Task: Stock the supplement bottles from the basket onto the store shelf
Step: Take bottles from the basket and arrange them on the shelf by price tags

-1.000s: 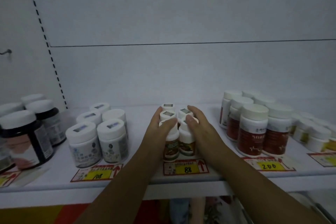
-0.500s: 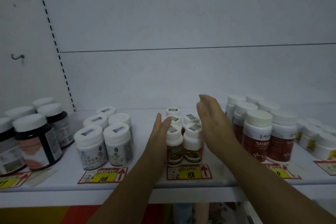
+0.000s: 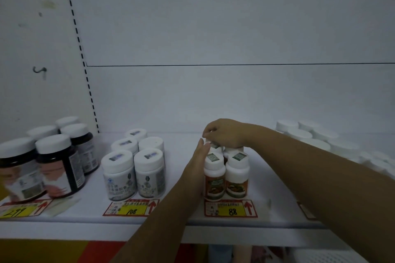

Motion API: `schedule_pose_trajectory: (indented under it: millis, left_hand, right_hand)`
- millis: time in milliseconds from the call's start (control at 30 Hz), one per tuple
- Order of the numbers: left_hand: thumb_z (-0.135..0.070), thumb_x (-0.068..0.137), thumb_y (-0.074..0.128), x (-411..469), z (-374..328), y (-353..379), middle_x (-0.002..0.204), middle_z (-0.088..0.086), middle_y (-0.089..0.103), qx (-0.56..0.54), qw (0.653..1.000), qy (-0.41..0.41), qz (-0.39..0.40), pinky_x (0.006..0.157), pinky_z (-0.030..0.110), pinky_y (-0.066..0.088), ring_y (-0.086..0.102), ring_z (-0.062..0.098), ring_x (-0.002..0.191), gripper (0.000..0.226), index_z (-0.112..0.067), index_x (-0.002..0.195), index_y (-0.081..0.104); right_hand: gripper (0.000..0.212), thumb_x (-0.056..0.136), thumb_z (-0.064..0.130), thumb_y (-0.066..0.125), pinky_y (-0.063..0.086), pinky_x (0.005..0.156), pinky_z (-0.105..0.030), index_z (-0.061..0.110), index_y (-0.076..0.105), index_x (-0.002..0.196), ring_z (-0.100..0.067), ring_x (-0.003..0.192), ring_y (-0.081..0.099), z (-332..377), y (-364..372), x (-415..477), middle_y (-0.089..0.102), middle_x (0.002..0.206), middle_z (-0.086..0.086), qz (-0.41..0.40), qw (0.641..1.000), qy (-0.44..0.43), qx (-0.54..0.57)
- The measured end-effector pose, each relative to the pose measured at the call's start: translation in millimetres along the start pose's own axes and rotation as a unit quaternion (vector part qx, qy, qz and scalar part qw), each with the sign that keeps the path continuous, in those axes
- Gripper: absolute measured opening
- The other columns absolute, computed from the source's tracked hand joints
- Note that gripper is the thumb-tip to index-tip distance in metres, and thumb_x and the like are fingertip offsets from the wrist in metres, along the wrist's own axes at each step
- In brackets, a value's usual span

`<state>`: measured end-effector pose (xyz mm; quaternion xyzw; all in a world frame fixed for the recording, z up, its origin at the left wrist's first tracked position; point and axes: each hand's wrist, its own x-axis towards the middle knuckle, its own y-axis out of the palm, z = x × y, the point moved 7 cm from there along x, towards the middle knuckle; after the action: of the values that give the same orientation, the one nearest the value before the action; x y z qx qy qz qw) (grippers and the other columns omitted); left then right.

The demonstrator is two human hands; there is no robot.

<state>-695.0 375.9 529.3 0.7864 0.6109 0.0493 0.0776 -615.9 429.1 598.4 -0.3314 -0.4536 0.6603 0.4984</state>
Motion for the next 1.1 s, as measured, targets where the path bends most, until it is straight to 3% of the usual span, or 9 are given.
schedule_pose_trajectory:
  millis: [133, 233, 333, 467, 633, 733, 900, 1000, 1100]
  left_hand:
    - [-0.053, 0.087, 0.045, -7.6, 3.5, 0.4, 0.108, -0.002, 0.066, -0.035, 0.999, 0.003, 0.042, 0.075, 0.030, 0.055, 0.067, 0.013, 0.092, 0.053, -0.020, 0.128, 0.052]
    - [-0.047, 0.095, 0.039, -18.8, -8.2, -10.8, 0.138, -0.003, 0.053, 0.052, 0.991, 0.114, -0.056, 0.100, 0.021, 0.043, 0.053, 0.009, 0.122, 0.039, -0.031, 0.130, 0.048]
    - [-0.048, 0.093, 0.033, -75.3, -49.7, -12.2, 0.142, -0.022, 0.043, 0.225, 0.892, 0.355, -0.164, 0.102, -0.001, 0.025, 0.035, -0.013, 0.130, 0.034, -0.044, 0.125, 0.043]
    - [-0.045, 0.089, 0.032, -109.8, -94.9, -51.4, 0.130, -0.027, 0.049, 0.250, 0.843, 0.442, -0.178, 0.108, 0.010, 0.028, 0.038, -0.006, 0.131, 0.034, -0.040, 0.115, 0.053]
    - [-0.054, 0.080, 0.034, -87.5, -121.2, -136.1, 0.135, -0.014, 0.049, 0.273, 0.868, 0.370, -0.187, 0.103, 0.005, 0.027, 0.037, 0.004, 0.134, 0.029, -0.047, 0.105, 0.048]
    - [-0.048, 0.078, 0.041, -60.2, -93.8, -177.5, 0.145, -0.011, 0.040, 0.160, 0.934, 0.283, -0.149, 0.096, 0.008, 0.029, 0.033, 0.006, 0.135, 0.040, -0.043, 0.117, 0.049]
    - [-0.069, 0.063, 0.058, -24.3, -39.8, -187.9, 0.145, -0.005, 0.047, -0.001, 0.996, 0.084, 0.006, 0.108, 0.044, 0.038, 0.052, 0.018, 0.125, 0.089, -0.036, 0.142, 0.034]
    - [-0.057, 0.076, 0.057, -14.2, -34.6, -186.9, 0.120, -0.021, 0.064, 0.006, 0.994, 0.100, 0.031, 0.088, 0.027, 0.054, 0.064, 0.002, 0.105, 0.061, -0.040, 0.132, 0.043]
    - [-0.031, 0.092, 0.046, -9.7, -34.0, -186.2, 0.082, -0.035, 0.068, 0.020, 0.990, 0.137, 0.036, 0.056, 0.008, 0.051, 0.066, -0.012, 0.076, 0.022, -0.048, 0.106, 0.048]
  right_hand:
    - [0.042, 0.098, 0.039, 0.032, 0.037, 0.092, -0.031, 0.015, 0.053, 0.126, -0.019, 0.111, 0.050, 3.0, 0.0, -5.2, 0.055, 0.132, -0.005, -0.011, 1.000, 0.008, 0.006]
    - [0.049, 0.096, 0.048, 0.033, 0.034, 0.094, -0.030, 0.021, 0.042, 0.136, -0.018, 0.118, 0.049, 20.9, -17.5, -18.9, 0.048, 0.141, -0.002, -0.120, 0.992, -0.017, 0.035]
    - [0.049, 0.093, 0.053, 0.035, 0.034, 0.085, -0.023, 0.028, 0.042, 0.134, -0.007, 0.099, 0.049, 58.5, -39.4, -46.7, 0.046, 0.142, 0.005, -0.251, 0.958, -0.094, 0.103]
    - [0.049, 0.091, 0.055, 0.034, 0.023, 0.072, -0.007, 0.035, 0.037, 0.135, 0.003, 0.105, 0.036, 95.6, -31.3, -67.7, 0.043, 0.143, 0.012, -0.277, 0.925, -0.135, 0.222]
    - [0.046, 0.092, 0.051, 0.033, 0.020, 0.092, -0.006, 0.036, 0.033, 0.136, 0.000, 0.122, 0.034, 110.7, 34.1, -43.5, 0.033, 0.148, 0.013, -0.256, 0.911, -0.074, 0.315]
    - [0.033, 0.097, 0.040, 0.034, 0.032, 0.072, 0.005, 0.034, 0.040, 0.128, 0.005, 0.099, 0.045, 103.5, 68.9, -18.0, 0.045, 0.126, 0.015, -0.242, 0.850, 0.002, 0.467]
    - [0.054, 0.086, 0.061, 0.044, 0.036, 0.100, -0.031, 0.039, 0.040, 0.135, -0.008, 0.124, 0.044, 89.7, 97.9, 2.9, 0.045, 0.136, 0.019, -0.197, 0.843, 0.042, 0.499]
    - [0.074, 0.043, 0.089, 0.055, 0.047, 0.092, -0.038, 0.060, 0.055, 0.111, -0.005, 0.112, 0.058, 90.1, 112.4, 4.0, 0.059, 0.119, 0.028, -0.147, 0.807, 0.028, 0.571]
    - [0.069, 0.053, 0.089, 0.050, 0.040, 0.104, -0.046, 0.061, 0.049, 0.116, -0.011, 0.121, 0.054, 86.6, 118.9, 0.5, 0.055, 0.132, 0.020, -0.147, 0.826, 0.014, 0.544]
